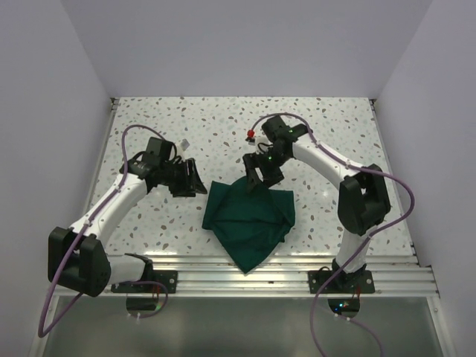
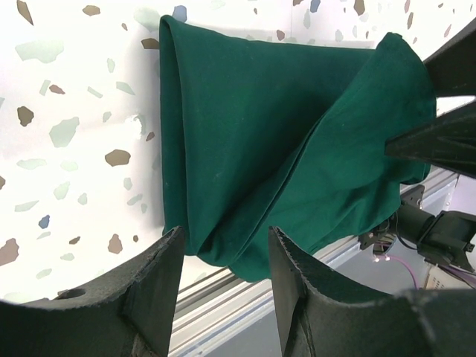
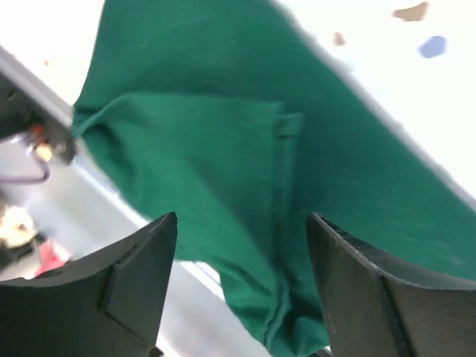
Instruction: Prepare the surgical pack
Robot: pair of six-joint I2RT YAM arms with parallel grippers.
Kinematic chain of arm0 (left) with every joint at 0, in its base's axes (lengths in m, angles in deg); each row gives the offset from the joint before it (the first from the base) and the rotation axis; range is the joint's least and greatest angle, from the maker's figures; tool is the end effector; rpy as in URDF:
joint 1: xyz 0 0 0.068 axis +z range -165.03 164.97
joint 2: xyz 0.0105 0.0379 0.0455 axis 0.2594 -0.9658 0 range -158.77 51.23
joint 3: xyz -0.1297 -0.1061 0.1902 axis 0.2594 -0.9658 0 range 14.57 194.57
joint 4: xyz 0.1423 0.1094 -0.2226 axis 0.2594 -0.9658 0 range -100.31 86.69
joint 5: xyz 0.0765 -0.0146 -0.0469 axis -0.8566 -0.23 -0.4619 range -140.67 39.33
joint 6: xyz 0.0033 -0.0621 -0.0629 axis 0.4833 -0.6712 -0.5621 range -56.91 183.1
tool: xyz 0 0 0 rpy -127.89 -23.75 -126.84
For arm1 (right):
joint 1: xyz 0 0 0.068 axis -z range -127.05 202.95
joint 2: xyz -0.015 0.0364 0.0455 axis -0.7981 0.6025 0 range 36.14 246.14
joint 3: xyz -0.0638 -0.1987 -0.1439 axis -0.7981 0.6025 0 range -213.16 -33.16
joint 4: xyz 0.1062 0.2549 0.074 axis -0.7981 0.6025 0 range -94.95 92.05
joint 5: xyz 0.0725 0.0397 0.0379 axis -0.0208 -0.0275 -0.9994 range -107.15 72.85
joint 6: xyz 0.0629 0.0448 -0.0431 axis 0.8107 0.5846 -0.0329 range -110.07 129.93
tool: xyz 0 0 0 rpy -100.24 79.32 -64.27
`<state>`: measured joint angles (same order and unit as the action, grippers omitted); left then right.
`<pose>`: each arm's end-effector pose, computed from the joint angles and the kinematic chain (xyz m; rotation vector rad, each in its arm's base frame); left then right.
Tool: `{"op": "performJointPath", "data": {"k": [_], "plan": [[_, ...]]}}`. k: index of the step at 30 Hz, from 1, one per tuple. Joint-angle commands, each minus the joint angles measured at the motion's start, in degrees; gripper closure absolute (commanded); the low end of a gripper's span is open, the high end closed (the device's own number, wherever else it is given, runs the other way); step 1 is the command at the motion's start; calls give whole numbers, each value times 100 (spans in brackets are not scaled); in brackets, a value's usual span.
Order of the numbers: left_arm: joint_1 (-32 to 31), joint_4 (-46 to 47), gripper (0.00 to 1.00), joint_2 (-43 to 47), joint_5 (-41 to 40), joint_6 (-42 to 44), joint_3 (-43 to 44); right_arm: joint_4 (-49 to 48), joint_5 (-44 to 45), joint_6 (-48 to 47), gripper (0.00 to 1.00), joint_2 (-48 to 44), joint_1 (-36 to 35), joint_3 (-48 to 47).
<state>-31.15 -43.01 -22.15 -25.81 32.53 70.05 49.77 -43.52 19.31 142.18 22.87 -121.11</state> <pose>0.2832 -0.1164 0.1984 -0.1658 2.6674 -0.8468 0.3340 0.2338 0.1829 -0.6248 2.8468 0.7911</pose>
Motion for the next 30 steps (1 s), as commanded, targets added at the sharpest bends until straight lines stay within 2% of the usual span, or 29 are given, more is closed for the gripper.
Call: {"op": "performJointPath", "data": {"k": [1, 2, 5, 6, 7, 9, 11, 14, 17, 18, 20, 23, 24, 25, 27, 30], "plan": [[56, -11, 48, 167, 98, 121, -11, -171, -1062, -183, 32, -487, -50, 285], [48, 15, 47, 158, 115, 121, -20, -216, -1402, -165, 36, -566, -67, 539], [56, 85, 47, 149, 168, 86, -81, -286, -1696, -121, 57, -891, -286, 900], [56, 120, 48, 158, 177, 77, -108, -269, -1696, -113, 71, -962, -374, 1076], [56, 121, 47, 167, 186, 69, -117, -225, -1696, -113, 77, -1049, -480, 1156], [56, 138, 48, 149, 168, 68, -143, -155, -1705, -86, 88, -1278, -831, 1366], [56, 156, 47, 158, 168, 51, -169, -67, -1696, -86, 88, -1488, -1234, 1542], [56, 208, 48, 167, 186, -11, -266, -40, -1670, 2, 84, -1691, -1630, 1849], [65, 279, 47, 228, 194, -98, -398, 39, -1626, -51, 75, -1797, -1842, 2270], [65, 296, 47, 263, 186, -133, -450, 13, -1608, 10, 67, -1910, -1878, 2421], [65, 279, 48, 272, 194, -134, -477, -5, -1669, 54, 64, -1990, -1948, 2867], [65, 261, 48, 325, 168, -160, -521, 13, -1591, 116, 35, -2113, -1975, 3308], [65, 261, 48, 342, 185, -195, -556, -31, -1591, 194, 16, -2227, -1975, 3318], [65, 261, 47, 342, 194, -204, -556, 29, -1617, 212, 11, -2245, -1975, 3249], [65, 209, 47, 369, 290, -239, -574, 266, -1311, 134, 6, -2211, -1940, 2723], [65, 43, 45, 404, 475, -318, -574, 329, -540, 448, 6, -2166, -1572, 2185]]}}
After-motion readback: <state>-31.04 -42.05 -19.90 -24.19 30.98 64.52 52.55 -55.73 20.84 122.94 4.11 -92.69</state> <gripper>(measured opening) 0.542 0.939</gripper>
